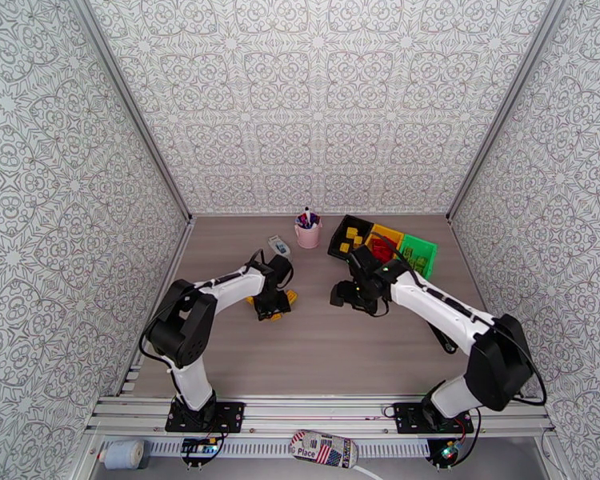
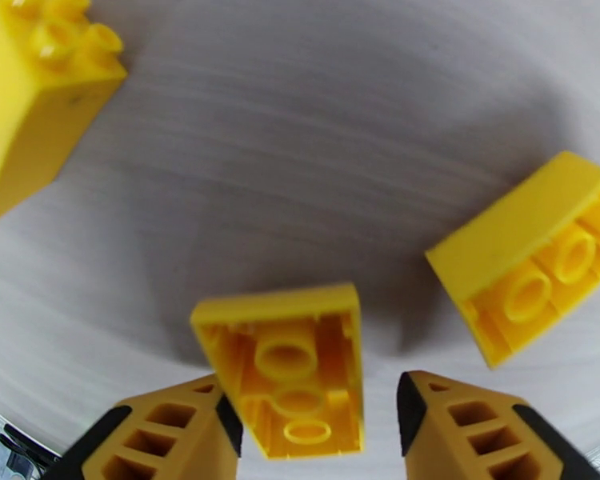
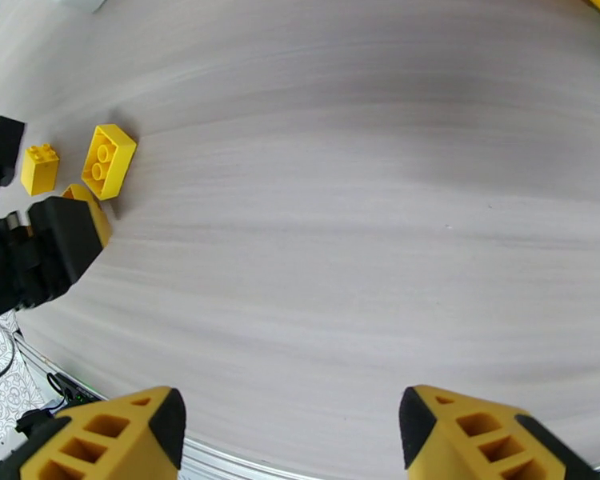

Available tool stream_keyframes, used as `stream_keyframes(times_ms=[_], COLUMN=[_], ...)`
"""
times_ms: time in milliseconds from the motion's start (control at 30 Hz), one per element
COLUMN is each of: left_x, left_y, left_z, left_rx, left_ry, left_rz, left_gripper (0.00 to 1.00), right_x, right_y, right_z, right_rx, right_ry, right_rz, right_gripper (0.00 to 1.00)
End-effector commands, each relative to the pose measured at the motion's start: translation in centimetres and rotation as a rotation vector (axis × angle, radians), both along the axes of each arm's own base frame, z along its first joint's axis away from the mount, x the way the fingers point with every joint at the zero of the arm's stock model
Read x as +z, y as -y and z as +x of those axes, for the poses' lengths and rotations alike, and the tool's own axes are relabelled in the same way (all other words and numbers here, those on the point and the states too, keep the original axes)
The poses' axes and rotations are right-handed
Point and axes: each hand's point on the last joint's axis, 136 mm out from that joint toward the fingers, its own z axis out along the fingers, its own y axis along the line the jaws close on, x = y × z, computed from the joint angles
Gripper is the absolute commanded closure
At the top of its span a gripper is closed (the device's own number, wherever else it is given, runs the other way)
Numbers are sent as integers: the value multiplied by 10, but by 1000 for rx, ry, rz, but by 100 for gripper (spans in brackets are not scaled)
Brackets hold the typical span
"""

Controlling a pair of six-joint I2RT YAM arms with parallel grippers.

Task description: Sort the legos into containers by color

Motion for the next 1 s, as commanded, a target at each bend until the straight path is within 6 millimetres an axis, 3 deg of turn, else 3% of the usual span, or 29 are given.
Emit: stream_keyframes(times_ms=[0, 300, 500, 767, 967], left_x=[1, 2, 17, 56, 87], left_y=[4, 1, 6, 64, 106], left_z=[10, 5, 0, 11, 31], left_rx=[9, 8, -10, -142, -206], left_ry=[15, 16, 54, 153, 196], left_rz=[-18, -12, -49, -284, -421], left_gripper=[47, 62, 68, 68, 68], right_x=[4, 2, 2, -3, -4], right_y=[7, 8, 5, -6, 12], right_z=[-1, -5, -3, 4, 14], right_rx=[-28, -37, -47, -55, -132], right_ry=[25, 21, 23, 9, 9], right_rz=[-9, 2, 19, 81, 105], right_gripper=[25, 25, 26, 24, 16])
